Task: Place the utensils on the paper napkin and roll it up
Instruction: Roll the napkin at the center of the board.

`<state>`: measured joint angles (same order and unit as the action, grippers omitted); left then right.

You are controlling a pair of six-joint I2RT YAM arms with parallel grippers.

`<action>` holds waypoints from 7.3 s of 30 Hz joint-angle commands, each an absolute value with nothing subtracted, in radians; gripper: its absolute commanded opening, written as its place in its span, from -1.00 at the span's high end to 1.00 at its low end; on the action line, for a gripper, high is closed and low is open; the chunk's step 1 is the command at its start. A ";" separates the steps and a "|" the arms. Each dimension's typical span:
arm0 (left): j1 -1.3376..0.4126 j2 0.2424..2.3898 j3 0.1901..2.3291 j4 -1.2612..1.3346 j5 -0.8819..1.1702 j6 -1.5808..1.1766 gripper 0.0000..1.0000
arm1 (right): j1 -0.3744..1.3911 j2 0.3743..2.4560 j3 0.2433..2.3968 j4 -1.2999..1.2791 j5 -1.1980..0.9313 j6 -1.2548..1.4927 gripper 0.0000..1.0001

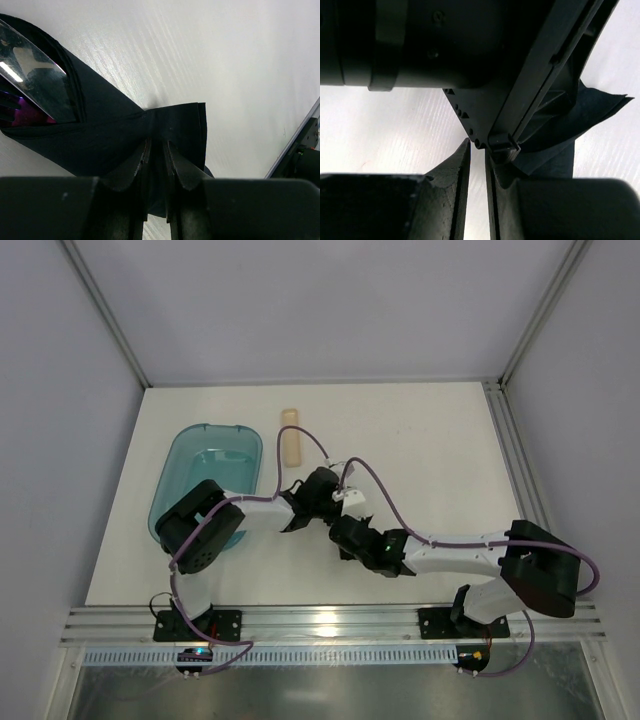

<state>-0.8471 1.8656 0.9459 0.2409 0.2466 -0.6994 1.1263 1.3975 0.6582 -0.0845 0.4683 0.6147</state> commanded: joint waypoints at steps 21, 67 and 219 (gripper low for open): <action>-0.851 1.867 0.965 0.230 0.233 -0.680 0.62 | 1.195 1.381 0.736 -0.371 0.629 0.689 0.61; -0.851 1.887 0.992 0.201 0.233 -0.669 0.62 | 1.190 1.310 0.606 -0.287 0.580 0.684 0.92; -0.851 1.916 1.046 0.135 0.210 -0.630 0.60 | 1.127 1.218 0.617 -0.443 0.643 0.782 0.59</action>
<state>-0.8505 1.9007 1.0157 0.1581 0.2272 -0.6609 1.1374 1.2831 0.5838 -0.4221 0.6392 0.7990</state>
